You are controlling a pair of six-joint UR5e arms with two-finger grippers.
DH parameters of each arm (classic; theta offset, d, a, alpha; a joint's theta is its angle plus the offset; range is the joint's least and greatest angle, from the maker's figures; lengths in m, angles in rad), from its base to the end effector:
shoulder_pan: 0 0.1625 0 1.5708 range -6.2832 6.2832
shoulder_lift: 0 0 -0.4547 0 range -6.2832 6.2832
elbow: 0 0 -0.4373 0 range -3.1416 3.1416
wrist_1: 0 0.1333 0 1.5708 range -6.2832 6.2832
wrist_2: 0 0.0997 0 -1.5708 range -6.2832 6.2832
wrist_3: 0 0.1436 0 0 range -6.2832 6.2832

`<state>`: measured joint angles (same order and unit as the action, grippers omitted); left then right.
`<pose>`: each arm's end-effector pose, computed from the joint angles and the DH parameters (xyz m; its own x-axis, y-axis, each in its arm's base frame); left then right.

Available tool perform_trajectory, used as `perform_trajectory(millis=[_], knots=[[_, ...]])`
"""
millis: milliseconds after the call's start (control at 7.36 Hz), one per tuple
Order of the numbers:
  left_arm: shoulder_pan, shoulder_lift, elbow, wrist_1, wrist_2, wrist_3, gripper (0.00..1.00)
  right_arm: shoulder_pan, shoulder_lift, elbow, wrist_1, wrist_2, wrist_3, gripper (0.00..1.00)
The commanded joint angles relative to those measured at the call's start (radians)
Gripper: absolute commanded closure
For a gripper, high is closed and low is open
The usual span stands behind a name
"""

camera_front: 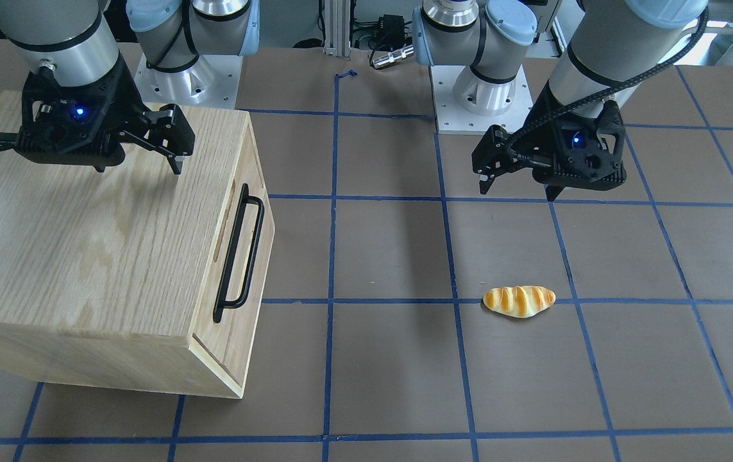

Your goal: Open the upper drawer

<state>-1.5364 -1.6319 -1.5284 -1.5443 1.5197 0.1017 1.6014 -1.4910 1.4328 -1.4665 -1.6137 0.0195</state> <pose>-0.1211 -0.5703 0.4655 -0.9965 0.0677 0.0500 0.0671 0.9977 -0.0129 0.1444 -0.5616 0.4933 -0.9990 -0.0131 0.0437 -0.0111 0.9989 0.0452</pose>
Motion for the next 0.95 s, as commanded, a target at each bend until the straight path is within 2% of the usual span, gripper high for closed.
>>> perform_trajectory(millis=[0,136,272,816], knots=[[-0.001,-0.003,0.002,0.010,-0.010,-0.019,0.00,0.000,0.000,0.000,0.000,0.000,0.000,0.00],[-0.010,-0.008,0.004,0.016,-0.038,-0.098,0.00,0.000,0.000,0.000,0.000,0.000,0.000,0.00],[-0.031,-0.029,0.008,0.077,-0.105,-0.129,0.00,0.000,0.000,0.000,0.000,0.000,0.000,0.00],[-0.197,-0.124,0.014,0.289,-0.159,-0.374,0.00,0.000,0.000,0.000,0.000,0.000,-0.001,0.00]])
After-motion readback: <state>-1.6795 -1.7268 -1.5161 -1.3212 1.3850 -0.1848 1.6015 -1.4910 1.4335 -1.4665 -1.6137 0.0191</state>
